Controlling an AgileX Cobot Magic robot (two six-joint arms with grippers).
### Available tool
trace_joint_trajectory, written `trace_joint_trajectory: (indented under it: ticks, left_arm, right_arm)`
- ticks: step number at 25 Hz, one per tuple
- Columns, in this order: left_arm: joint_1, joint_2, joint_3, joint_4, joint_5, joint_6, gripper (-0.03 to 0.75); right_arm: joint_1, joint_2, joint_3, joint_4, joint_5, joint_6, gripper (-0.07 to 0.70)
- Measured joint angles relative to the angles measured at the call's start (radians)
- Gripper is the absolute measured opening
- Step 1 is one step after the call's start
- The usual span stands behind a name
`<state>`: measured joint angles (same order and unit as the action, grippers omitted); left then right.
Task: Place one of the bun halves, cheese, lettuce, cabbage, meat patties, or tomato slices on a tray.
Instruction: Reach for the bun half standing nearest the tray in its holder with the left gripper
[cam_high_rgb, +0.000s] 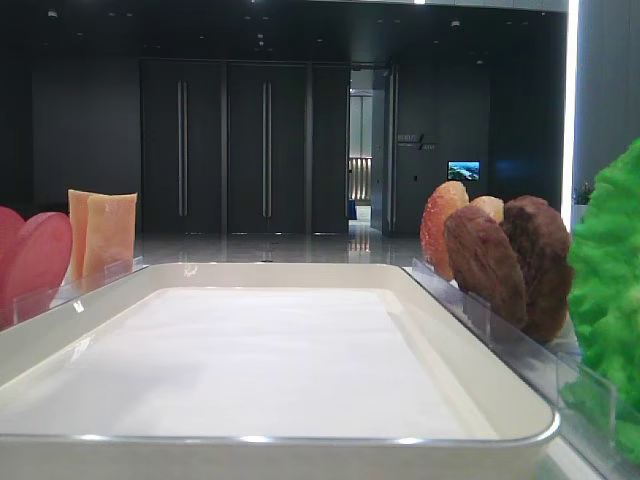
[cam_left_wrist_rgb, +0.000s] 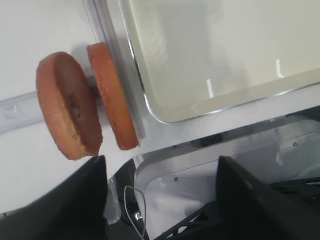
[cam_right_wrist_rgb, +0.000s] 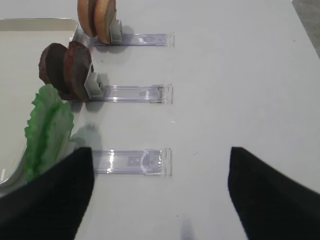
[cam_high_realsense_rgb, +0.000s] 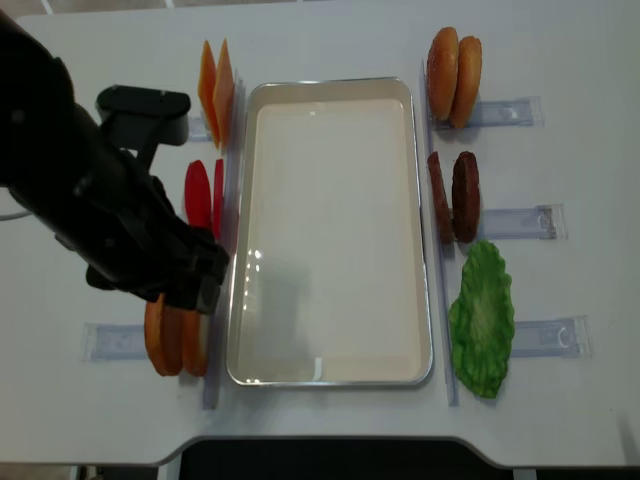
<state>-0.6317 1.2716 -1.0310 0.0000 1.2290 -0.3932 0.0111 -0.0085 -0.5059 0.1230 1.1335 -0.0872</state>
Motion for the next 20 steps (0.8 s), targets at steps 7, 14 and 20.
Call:
trace_joint_trajectory:
  ticks: [7, 14, 20]
  left_arm:
    - [0.007, 0.0, -0.028, -0.022, 0.0, 0.082, 0.518]
    - [0.007, 0.0, -0.027, 0.042, 0.0, 0.003, 0.517]
    - [0.007, 0.0, 0.027, 0.076, 0.0, -0.079, 0.517]
  right_arm:
    - [0.0, 0.0, 0.0, 0.0, 0.0, 0.0, 0.529]
    - [0.0, 0.0, 0.0, 0.0, 0.0, 0.0, 0.529]
    - [0.0, 0.0, 0.0, 0.0, 0.0, 0.0, 0.529]
